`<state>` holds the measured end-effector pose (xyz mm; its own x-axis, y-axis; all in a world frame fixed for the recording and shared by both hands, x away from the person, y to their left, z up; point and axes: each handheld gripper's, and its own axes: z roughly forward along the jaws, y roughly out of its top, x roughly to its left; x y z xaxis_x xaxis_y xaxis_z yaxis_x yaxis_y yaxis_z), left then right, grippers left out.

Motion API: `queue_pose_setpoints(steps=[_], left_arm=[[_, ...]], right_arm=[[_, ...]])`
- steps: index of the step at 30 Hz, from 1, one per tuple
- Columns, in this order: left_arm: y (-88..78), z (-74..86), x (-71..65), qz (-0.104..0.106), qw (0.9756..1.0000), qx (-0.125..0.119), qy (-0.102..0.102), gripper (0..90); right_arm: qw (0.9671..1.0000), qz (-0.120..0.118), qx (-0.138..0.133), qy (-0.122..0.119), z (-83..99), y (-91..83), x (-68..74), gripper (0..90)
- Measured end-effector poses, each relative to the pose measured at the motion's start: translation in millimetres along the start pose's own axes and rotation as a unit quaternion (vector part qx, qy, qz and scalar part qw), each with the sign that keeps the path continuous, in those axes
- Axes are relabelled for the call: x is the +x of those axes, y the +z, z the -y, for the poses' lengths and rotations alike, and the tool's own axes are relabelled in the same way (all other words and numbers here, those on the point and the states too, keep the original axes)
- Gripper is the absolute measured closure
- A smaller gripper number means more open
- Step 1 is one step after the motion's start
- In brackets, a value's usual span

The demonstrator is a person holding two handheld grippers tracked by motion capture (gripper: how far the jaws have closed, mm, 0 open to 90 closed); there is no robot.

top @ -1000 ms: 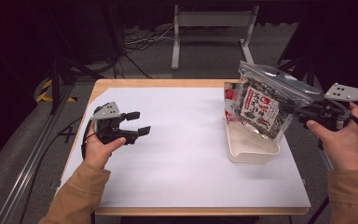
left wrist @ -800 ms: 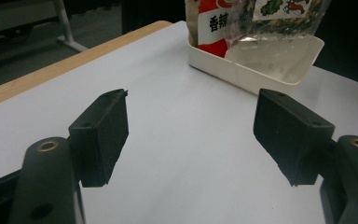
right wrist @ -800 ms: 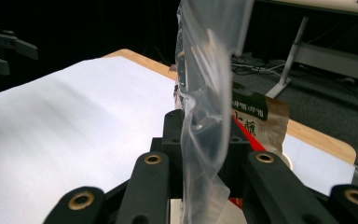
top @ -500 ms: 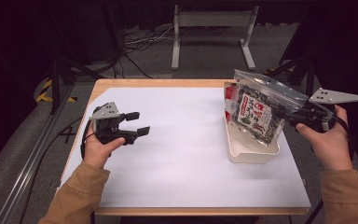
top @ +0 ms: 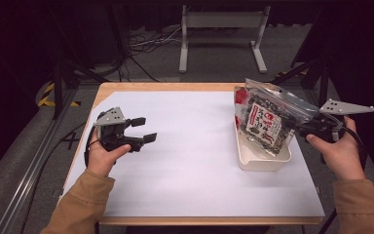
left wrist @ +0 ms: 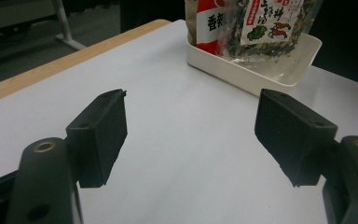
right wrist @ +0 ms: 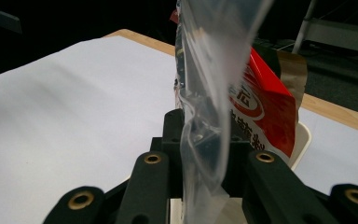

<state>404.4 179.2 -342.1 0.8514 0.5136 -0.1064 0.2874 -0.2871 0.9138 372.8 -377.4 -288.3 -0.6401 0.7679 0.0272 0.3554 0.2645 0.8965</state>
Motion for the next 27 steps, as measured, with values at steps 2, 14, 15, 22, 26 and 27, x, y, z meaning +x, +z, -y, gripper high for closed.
queue_pose_setpoints(steps=[2, 14, 15, 22, 26, 27], left_arm=[[-0.6, 0.5, -0.3, 0.000, 1.0000, 0.001, -0.001, 25.9], [-4.3, 4.5, -1.9, -0.006, 1.0000, 0.002, -0.006, 25.8], [-5.0, 4.9, -1.8, -0.006, 1.0000, 0.002, -0.007, 25.8], [-9.7, 9.4, 0.3, -0.012, 0.9998, 0.006, -0.014, 26.0], [-12.4, 13.5, 2.5, -0.017, 0.9997, 0.009, -0.014, 26.0], [-13.9, 14.7, 2.4, -0.019, 0.9996, 0.010, -0.018, 26.0]], right_arm=[[1.0000, 0.000, 0.005, 0.007, 3.1, 3.4, -0.8, 76.6], [0.9999, -0.001, -0.008, 0.010, 24.9, 10.0, -1.2, 76.4], [0.9999, 0.000, -0.015, 0.007, 27.4, 9.8, -1.0, 76.2], [0.9998, 0.007, -0.018, 0.009, 25.0, 11.3, -4.8, 74.6], [0.9996, 0.014, -0.023, 0.012, 22.8, 13.7, -6.7, 64.5], [0.9993, 0.015, -0.029, 0.016, 22.7, 14.1, -7.6, 62.4]])
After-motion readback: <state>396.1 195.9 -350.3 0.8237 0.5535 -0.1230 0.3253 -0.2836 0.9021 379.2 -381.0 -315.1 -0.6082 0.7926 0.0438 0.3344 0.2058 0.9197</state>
